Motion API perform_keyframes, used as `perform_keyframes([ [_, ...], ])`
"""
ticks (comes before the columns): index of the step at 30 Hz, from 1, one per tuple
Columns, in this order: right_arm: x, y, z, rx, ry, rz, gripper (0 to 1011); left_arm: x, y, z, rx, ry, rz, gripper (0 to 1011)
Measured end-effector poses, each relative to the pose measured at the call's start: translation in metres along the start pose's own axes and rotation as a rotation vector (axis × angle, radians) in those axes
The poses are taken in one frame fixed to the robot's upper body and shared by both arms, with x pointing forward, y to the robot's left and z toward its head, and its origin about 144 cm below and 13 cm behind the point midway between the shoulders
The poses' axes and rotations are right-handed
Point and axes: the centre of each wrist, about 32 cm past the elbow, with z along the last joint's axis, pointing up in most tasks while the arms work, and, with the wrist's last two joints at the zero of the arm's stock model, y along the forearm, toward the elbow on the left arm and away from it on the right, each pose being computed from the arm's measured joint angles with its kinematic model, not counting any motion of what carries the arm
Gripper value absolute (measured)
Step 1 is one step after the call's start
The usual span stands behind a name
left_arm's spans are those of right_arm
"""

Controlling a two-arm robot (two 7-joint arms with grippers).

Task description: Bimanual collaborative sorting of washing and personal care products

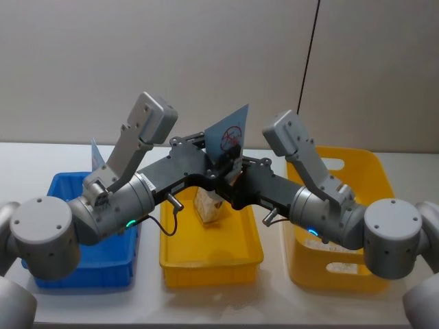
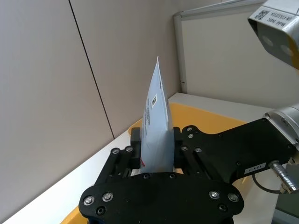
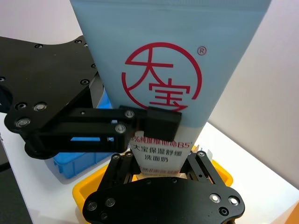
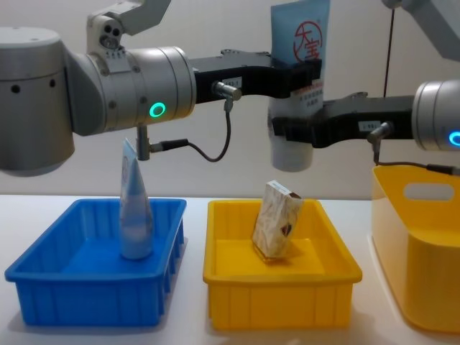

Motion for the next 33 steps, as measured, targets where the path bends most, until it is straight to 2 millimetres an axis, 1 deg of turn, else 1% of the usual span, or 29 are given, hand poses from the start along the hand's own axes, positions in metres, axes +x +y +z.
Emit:
perform_keyframes([
  [1,-0.0005,0.0003,0.0,0.0,0.001,0.0,382,0.0,0.0,0.0,0.0,0.0,0.0,360],
  [5,-0.0015,0.0007,-0.0003,0.002,0.006,-0.004,335,-0.0001,-0.0001,0.0,0.0,0.0,-0.001,466],
  [9,-0.0027,0.0009,-0.0003,0.003,0.011,-0.012,266,0.0,0.0,0.0,0.0,0.0,0.0,610],
  [10,-0.0033,0.0009,-0.0005,0.003,0.014,-0.017,259,0.0,0.0,0.0,0.0,0.0,0.0,622],
  [11,-0.0036,0.001,-0.0006,0.003,0.016,-0.019,249,0.0,0.0,0.0,0.0,0.0,0.0,669],
  [12,-0.0041,0.0009,-0.0006,0.005,0.02,-0.025,234,0.0,0.0,0.0,0.0,0.0,0.0,689],
  [13,-0.0044,0.0009,-0.0006,0.006,0.022,-0.029,222,0.0,0.0,0.0,0.0,0.0,0.0,750],
  [16,-0.0051,0.0008,-0.0008,0.006,0.027,-0.038,201,0.0,0.0001,0.0,0.0,0.0,0.0,805],
  [17,-0.0054,0.0005,-0.001,0.006,0.032,-0.048,196,0.0001,0.0001,0.0,0.0,0.0,0.0,862],
  [19,-0.0057,0.0003,-0.001,0.007,0.036,-0.06,184,0.0001,0.0001,0.0,0.0,0.0,0.0,893],
  [20,-0.0057,0.0003,-0.001,0.007,0.036,-0.06,184,0.0001,0.0001,0.0,0.0,0.0,0.0,893],
  [21,-0.0064,0.0,-0.0014,0.005,0.047,-0.081,175,0.0001,0.0001,0.0,0.0,0.0,0.0,957],
  [22,-0.0067,-0.0002,-0.0017,0.004,0.052,-0.094,175,0.0001,0.0001,-0.0001,0.0,0.0,0.0,981],
  [23,-0.0068,-0.0003,-0.0018,0.003,0.055,-0.1,175,0.0001,0.0001,0.0,0.0,0.0,0.0,1000],
  [33,-0.0061,-0.0019,-0.0047,-0.028,0.097,-0.21,167,0.0001,0.0001,-0.0001,0.001,0.0,0.0,1002],
])
